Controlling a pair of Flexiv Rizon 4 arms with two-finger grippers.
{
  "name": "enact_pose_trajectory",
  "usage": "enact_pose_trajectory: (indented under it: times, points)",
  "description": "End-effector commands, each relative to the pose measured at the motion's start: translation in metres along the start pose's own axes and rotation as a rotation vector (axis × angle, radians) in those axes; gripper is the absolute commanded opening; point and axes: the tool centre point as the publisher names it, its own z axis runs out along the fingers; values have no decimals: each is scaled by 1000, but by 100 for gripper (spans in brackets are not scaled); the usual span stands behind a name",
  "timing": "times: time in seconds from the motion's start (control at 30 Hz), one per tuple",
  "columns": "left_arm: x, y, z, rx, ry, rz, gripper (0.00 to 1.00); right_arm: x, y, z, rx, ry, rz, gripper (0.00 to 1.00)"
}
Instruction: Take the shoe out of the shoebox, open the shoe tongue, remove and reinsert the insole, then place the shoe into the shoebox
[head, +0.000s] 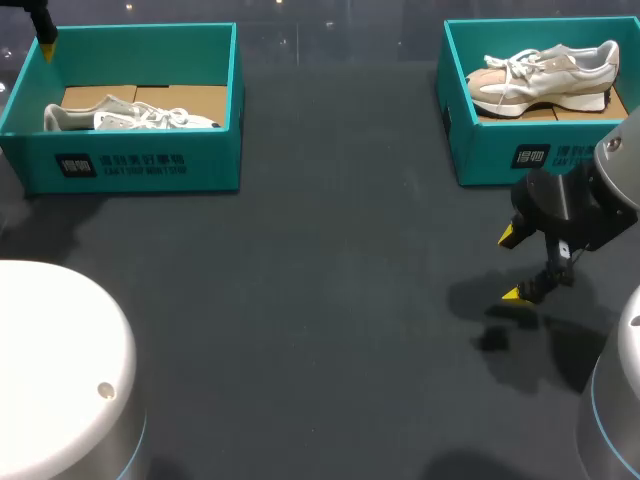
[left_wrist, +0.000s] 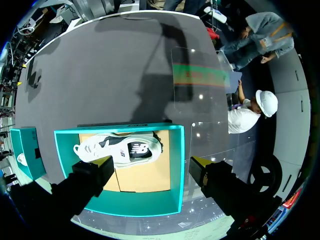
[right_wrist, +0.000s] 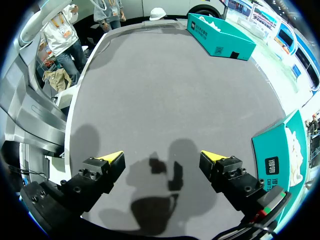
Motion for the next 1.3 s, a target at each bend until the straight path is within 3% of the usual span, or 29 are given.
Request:
enact_pose_trajectory:
  times: [0.03, 0.3, 0.53, 0.57, 1.03, 1.13, 1.3]
  points:
    - [1, 0, 0, -1, 1, 2, 100, -17, 5, -5, 21, -43, 44, 100]
    - [1, 0, 0, -1, 1, 2, 100, -81, 23, -40, 108, -104, 248, 100]
    - [1, 0, 0, -1, 1, 2, 100, -142, 24, -88, 167, -199, 390, 100]
    - [1, 0, 0, -1, 1, 2, 100, -150, 25, -94, 293, -232, 419, 100]
    - [1, 0, 0, -1, 1, 2, 100, -150, 25, -94, 293, -232, 419, 100]
    - [1, 0, 0, -1, 1, 2, 100, -184, 25, -98, 313, -250, 522, 100]
    - [1, 0, 0, -1, 1, 2, 100, -247, 17, -111, 430, -256, 775, 100]
